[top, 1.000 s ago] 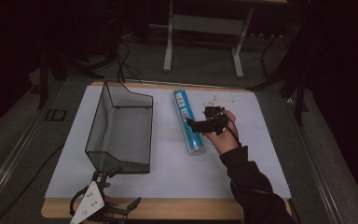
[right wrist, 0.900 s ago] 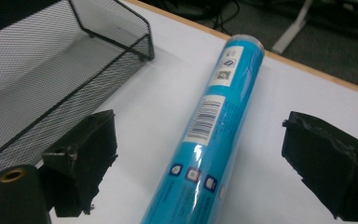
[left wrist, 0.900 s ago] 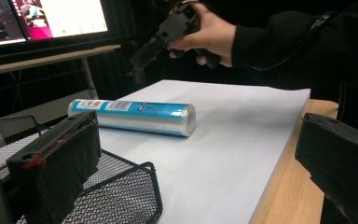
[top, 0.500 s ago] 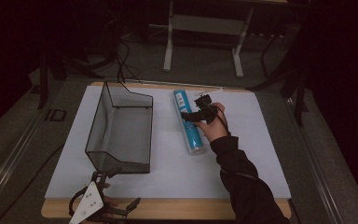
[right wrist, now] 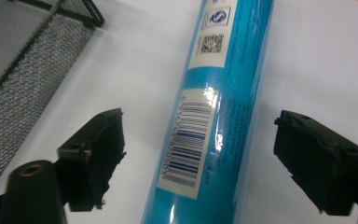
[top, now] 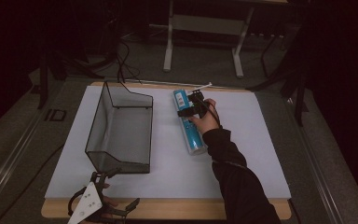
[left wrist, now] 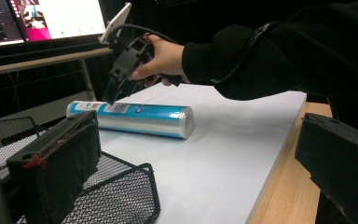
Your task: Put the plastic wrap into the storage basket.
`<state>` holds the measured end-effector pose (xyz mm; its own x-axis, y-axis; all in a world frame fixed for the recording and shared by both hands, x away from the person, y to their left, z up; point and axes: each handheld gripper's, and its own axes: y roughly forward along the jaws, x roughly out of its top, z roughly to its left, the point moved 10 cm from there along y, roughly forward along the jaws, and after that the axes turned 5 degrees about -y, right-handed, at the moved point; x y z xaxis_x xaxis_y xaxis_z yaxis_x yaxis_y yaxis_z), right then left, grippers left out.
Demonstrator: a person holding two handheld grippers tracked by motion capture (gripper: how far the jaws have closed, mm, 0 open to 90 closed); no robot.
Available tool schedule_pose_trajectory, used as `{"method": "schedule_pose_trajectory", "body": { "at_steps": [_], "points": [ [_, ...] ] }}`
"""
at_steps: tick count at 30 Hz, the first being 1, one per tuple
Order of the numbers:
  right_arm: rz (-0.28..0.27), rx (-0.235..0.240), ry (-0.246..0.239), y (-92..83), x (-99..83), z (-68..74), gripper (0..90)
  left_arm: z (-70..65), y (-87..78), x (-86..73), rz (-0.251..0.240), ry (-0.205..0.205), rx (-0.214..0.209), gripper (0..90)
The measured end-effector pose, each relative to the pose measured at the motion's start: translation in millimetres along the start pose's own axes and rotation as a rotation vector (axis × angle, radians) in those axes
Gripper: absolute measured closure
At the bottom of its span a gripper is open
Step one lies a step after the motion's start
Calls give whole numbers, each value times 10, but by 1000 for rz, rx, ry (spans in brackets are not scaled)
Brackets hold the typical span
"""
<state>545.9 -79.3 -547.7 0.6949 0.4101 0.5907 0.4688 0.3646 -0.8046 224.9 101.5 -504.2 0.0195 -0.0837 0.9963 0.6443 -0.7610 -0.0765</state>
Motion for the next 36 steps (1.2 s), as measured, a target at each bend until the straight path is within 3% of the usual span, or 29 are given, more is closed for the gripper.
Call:
{"method": "schedule_pose_trajectory", "body": {
  "at_steps": [10,16,22,28,36],
  "points": [
    [108,-4,42,253,-80,-52,177,3,-12,-4,0,-1,3,7],
    [180,-14,58,363,-160,-64,243,5,-22,-3,-1,0,8,7],
    [237,-45,33,414,-203,-67,259,-1,-18,-9,2,1,7,7],
    [298,-55,63,448,-219,-48,271,1,-15,-12,4,2,8,7],
    [374,-80,36,476,-239,-32,279,-5,-12,-13,4,4,6,7]
  ]
}}
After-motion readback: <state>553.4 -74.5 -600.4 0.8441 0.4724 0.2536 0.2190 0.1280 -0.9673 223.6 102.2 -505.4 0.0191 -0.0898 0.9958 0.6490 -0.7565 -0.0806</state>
